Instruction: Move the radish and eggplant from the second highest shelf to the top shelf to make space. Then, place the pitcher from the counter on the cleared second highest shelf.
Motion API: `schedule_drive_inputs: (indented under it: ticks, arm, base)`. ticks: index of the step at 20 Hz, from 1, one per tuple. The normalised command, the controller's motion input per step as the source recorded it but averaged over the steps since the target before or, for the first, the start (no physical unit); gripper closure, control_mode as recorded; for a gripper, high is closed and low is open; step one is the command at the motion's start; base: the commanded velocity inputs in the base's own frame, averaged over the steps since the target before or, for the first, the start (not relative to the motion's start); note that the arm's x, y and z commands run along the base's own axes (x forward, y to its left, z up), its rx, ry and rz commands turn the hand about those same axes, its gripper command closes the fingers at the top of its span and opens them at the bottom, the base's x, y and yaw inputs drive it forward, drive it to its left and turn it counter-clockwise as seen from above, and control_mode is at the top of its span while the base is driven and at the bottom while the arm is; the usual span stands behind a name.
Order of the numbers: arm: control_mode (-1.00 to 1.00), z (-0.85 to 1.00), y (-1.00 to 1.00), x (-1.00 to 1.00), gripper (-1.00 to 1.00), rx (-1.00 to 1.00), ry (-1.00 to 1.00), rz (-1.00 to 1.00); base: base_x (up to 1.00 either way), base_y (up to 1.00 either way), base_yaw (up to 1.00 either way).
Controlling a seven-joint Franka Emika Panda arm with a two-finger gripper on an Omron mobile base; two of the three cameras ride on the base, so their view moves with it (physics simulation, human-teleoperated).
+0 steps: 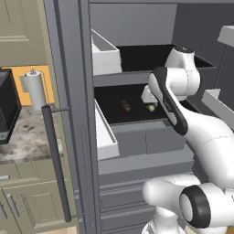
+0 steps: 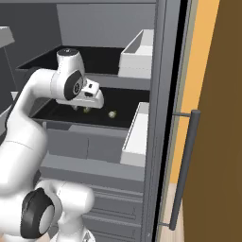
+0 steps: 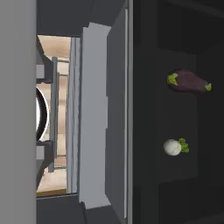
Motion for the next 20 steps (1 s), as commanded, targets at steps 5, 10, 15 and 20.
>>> schedule_drive_inputs:
  ticks: [5,10,15,20]
  arm:
    - [-1.00,-0.21,0.00,-0.05,-1.00,0.00,-0.19,0.00]
    - [-1.00,-0.63,-0.25,-0.17,-1.00,0.02,-0.53,0.00]
    - [-1.00,-0.39,-0.22,0.00,-1.00,0.02,-0.28,-0.04]
    - [-1.00,-0.08,-0.29,0.19,-1.00,0.02,0.01,-0.04]
  base:
    - [0.00,0.00,0.00]
    - [0.00,0.00,0.00]
    - [0.00,0.00,0.00]
    - [0.00,0.00,0.00]
